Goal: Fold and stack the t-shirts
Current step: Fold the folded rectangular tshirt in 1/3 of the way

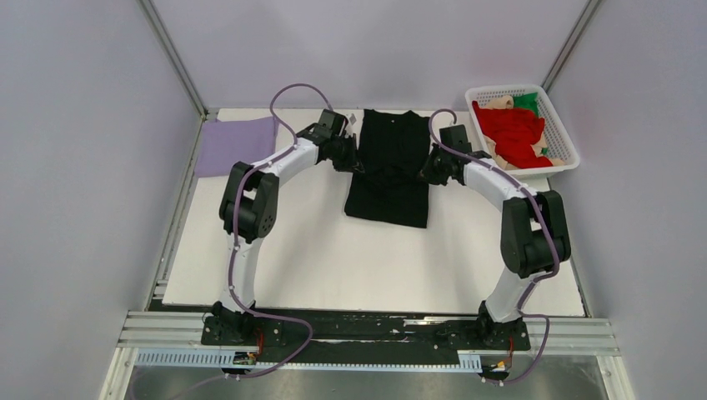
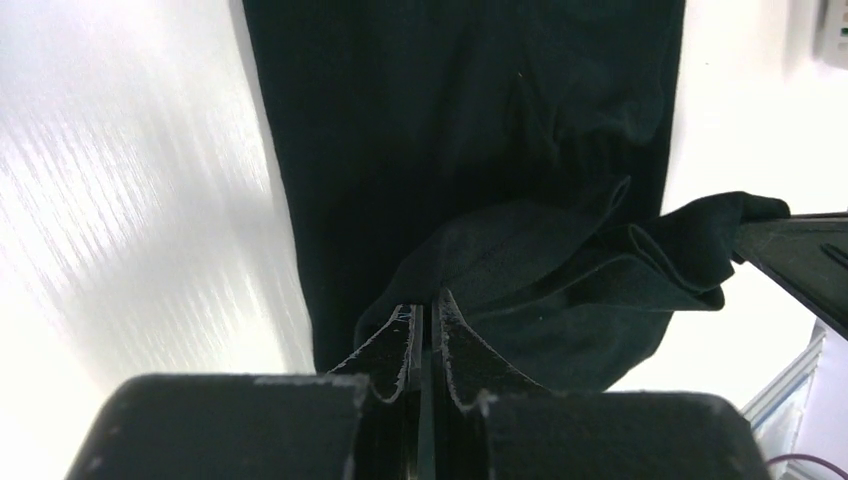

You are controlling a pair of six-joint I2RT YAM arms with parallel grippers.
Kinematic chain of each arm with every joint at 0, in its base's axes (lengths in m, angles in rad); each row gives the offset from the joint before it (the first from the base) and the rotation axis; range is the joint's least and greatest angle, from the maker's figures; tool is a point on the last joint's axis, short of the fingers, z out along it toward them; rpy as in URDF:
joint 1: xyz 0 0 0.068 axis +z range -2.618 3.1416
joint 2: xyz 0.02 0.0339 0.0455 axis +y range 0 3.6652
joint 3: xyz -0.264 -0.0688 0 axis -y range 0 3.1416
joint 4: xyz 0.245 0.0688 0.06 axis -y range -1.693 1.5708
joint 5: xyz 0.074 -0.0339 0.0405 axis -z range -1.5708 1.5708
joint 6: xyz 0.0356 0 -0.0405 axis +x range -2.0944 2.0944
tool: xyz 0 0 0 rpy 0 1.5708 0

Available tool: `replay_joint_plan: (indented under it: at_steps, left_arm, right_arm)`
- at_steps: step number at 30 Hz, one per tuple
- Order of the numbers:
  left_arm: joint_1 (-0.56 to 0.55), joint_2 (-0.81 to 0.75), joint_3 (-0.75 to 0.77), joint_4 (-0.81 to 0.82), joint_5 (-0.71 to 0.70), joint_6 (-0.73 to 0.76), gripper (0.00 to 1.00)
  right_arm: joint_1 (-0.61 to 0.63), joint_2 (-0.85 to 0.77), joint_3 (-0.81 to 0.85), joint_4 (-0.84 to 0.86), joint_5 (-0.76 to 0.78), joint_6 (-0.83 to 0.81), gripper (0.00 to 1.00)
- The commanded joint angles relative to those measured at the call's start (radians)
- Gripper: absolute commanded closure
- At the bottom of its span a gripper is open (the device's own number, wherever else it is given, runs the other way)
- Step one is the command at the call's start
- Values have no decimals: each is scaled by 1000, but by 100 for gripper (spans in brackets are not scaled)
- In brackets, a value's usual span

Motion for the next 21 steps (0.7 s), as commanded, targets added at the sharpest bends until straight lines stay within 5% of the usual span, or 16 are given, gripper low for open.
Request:
replay_joint_plan:
  at_steps: [1, 4, 5, 7, 10, 12, 21]
  left_arm:
    - [17, 44, 81, -5, 23, 28, 89]
    - [25, 62, 105, -8, 24, 21, 68]
    - [27, 64, 127, -13, 23, 7, 28]
    - [30, 58, 164, -25, 36, 1, 4]
    - [31, -15, 160, -11, 10, -2, 0]
    - [31, -70, 119, 1, -13, 5, 0]
    - [28, -280, -203, -100, -59, 24, 0]
  right_arm:
    - [-15, 34, 67, 48, 12, -9, 90]
    - [-24, 67, 94, 52, 13, 0, 71]
    - [-26, 70, 103, 52, 7, -3, 52]
    - [-27, 65, 117, 55, -4, -6, 31]
    - [-27, 25, 97, 61, -2, 2, 19]
    - [-26, -18, 53, 62, 28, 17, 2]
    - [-17, -257, -247, 64, -52, 46, 0]
